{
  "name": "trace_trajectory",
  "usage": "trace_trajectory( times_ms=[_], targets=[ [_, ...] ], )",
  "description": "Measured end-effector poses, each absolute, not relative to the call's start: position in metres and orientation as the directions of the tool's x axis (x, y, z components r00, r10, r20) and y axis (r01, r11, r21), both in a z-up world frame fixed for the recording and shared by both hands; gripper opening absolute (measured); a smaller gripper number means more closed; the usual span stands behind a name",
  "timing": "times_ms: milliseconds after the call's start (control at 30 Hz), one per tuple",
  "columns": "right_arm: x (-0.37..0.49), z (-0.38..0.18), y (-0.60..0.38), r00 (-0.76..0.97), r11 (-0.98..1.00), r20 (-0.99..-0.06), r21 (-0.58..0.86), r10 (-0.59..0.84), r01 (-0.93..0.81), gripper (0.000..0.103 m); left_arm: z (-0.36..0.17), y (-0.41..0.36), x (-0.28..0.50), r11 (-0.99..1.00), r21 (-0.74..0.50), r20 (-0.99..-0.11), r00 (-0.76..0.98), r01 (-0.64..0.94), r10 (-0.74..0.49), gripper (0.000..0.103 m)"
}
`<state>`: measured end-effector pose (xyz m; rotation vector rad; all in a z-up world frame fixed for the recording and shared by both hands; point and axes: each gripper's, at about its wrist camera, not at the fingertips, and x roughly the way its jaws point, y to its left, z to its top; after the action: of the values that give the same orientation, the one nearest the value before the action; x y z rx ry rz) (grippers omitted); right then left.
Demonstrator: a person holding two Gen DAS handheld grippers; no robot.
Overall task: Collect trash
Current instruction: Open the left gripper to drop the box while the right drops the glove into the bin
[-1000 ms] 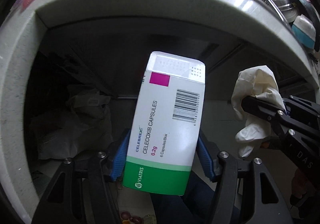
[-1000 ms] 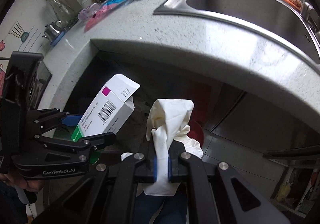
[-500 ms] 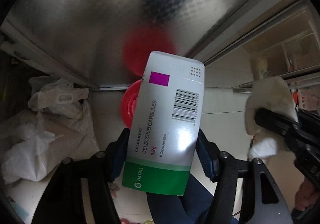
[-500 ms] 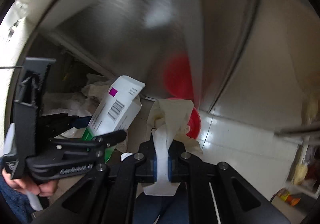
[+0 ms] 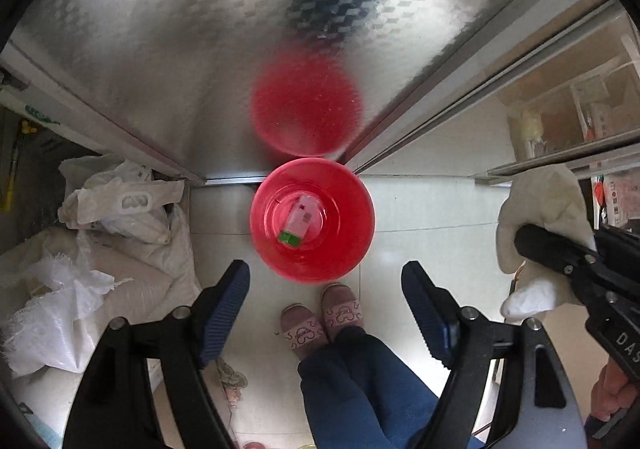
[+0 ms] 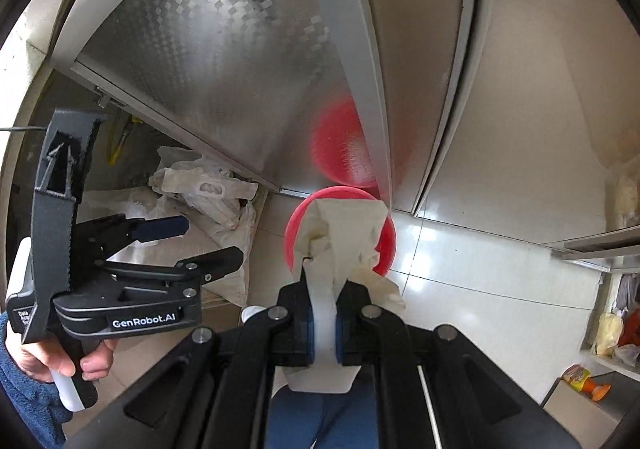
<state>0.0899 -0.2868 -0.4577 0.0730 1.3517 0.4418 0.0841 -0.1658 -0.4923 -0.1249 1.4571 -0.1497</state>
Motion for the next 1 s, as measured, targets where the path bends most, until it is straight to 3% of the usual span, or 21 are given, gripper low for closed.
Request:
trace_trajectory(
  times_ms=[100,367,433,1000],
  targets=[
    [0.091,-0.460,-0.280,0.148,0.910,-0.922,0.310,0.358,-0.275,0.006,-0.492,-0.160,0.083,0.984,-0.175,-0.978,0.114,0.003,-0.175,0.077],
    [0.093,-0.474,-0.266,0.137,0.891,-0.914,0.324,0.382,-0.319,0.006,-0.495,-0.143,0.078,0.987,-0.158,-0.978,0.134,-0.001,-0.157,0.091],
    [0.093,-0.482,-0.261,0.126,0.887,-0.916,0.324,0.381,-0.328,0.006,-0.501,-0.136,0.078,0.986,-0.163,-0.978,0.133,-0.025,-0.158,0.103],
    [0.106,-0.529,-0.232,0.066,0.864,-0.933,0.298,0.353,-0.406,0.011,-0.528,-0.113,0.073,0.995,-0.054,-0.994,0.101,-0.079,-0.046,0.103]
  ],
)
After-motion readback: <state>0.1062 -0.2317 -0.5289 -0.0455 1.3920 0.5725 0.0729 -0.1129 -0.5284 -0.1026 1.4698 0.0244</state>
